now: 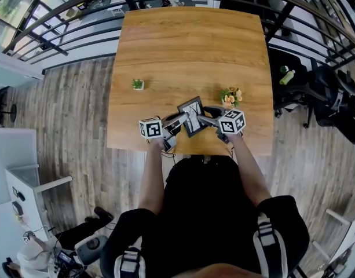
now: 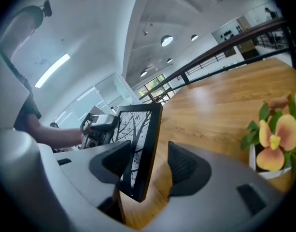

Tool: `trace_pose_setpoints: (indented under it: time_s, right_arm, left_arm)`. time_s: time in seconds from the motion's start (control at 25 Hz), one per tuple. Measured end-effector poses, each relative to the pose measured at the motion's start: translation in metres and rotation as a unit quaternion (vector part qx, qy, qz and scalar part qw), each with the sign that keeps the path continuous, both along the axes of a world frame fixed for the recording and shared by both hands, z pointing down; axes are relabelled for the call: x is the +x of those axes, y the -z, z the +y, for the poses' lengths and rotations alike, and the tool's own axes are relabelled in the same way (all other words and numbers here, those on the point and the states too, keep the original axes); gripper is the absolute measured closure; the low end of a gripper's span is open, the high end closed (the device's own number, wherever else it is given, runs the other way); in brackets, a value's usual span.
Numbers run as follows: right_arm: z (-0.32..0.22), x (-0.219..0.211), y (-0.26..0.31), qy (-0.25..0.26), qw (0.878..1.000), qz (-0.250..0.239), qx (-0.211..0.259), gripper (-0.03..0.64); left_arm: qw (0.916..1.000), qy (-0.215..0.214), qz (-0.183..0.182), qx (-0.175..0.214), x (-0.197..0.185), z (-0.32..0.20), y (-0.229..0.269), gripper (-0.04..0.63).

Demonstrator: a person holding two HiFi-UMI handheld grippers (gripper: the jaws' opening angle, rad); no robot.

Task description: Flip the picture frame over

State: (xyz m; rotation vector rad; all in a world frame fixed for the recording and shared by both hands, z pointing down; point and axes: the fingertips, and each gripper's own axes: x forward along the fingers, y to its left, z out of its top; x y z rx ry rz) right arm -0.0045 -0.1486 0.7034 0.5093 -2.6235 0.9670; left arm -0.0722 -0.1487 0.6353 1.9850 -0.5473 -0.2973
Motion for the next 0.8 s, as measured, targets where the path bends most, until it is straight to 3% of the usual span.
trace_pose_setpoints:
  time_s: [0.32,0.52,0.8]
  right_arm:
    - [0.023,-0.006,0.009,0.030,0.992,-0.092,-0.084,0.468]
    - [0.019,-0.011,0.006,0.029,0.993,-0.082,-0.079,0.492]
    - [0.006,-0.020,-0.002,0.015,0.997,-0.054,-0.061,0.503]
  left_arm:
    - [0.9988,-0.040,0.023,0.018,-0.003,0.009,0.005,0.515]
    - [0.9998,-0.008,0.018,0.001,-0.015,0.000,-0.008,0.517]
    - [0.9986,0.042,-0.030,-0.009,-0.029,-0.019,-0.024,0.517]
